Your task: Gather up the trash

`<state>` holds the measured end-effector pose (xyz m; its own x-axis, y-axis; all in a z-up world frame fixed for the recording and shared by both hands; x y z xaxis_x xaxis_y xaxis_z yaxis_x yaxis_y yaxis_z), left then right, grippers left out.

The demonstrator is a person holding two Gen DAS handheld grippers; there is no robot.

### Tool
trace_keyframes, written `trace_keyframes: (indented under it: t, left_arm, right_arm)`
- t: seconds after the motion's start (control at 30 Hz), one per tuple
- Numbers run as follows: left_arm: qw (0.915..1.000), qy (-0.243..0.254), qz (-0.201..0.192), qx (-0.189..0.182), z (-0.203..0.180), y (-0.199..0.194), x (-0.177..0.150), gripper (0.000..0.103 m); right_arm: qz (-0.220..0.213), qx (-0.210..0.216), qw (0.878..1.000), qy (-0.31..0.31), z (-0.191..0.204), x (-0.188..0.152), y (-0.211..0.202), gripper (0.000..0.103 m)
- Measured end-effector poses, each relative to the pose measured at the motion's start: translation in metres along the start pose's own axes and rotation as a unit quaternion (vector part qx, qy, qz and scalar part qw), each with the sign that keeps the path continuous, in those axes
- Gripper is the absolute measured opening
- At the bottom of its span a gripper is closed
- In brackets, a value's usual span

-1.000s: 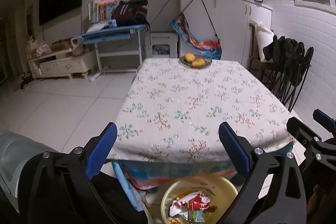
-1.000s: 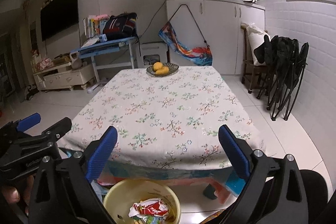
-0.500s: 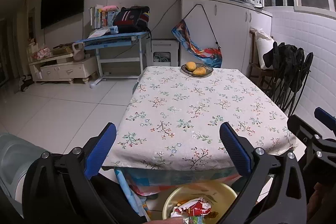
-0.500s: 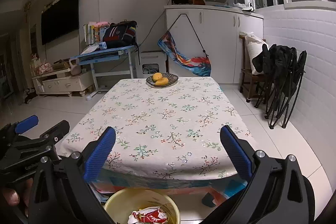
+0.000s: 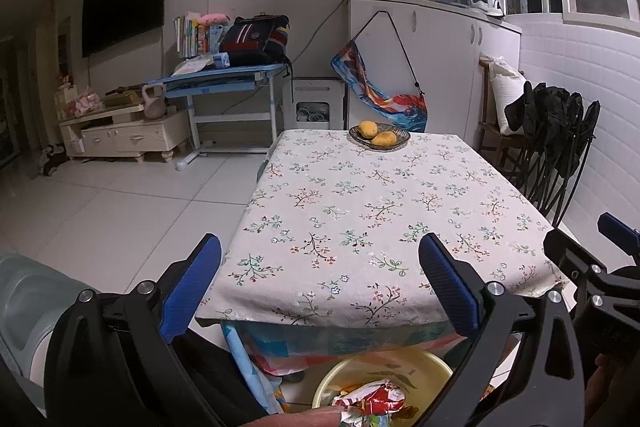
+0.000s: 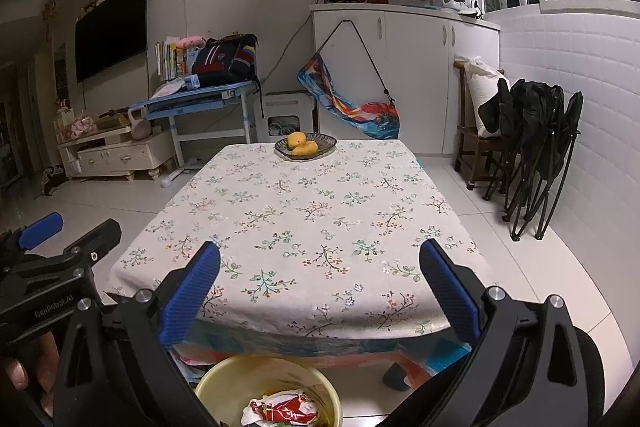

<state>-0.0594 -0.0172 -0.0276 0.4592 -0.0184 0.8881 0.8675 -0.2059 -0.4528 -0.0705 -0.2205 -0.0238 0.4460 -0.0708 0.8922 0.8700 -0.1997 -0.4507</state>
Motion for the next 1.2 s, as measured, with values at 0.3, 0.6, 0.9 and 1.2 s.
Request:
trace_keyframes:
  t: [0.3,0.6,0.9,1.2]
  left_arm:
    - [1.0,-0.001,-0.003,0.005,0.002,-0.002,0.002,0.096]
    - [1.0,0.0,-0.003,0.005,0.003,-0.002,0.002,0.096]
    - [1.0,0.0,-0.003,0.006,0.003,-0.002,0.001,0.096]
    - [0.9995,-0.021,0.016,-0.02,0.008,0.008,-0.009,0.096]
  right_arm:
    - [0.001,-0.002,1.0,-0.001,-0.001,-0.001,0.001,0.096]
    - [0.004,-0.003,1.0,-0.002,-0.002,-0.005,0.001,0.096]
    - [0.004,-0.003,1.0,-0.002,-0.002,-0.004,0.002,0.096]
    - [0.009,-0.003,1.0,-0.005,-0.004,-0.011,0.002,0.096]
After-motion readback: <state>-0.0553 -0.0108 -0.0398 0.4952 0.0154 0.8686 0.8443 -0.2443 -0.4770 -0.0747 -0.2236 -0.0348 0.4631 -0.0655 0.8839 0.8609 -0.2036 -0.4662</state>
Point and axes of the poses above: each gripper's, at about its wrist camera, not at the fingertips, and y roughly the way its jaws point, z to its left, x to its top, the point moved 4 cm from there along y, roughly the way its jaws point, and after that the axes turned 11 degrees about -x, right-handed, at the moved point
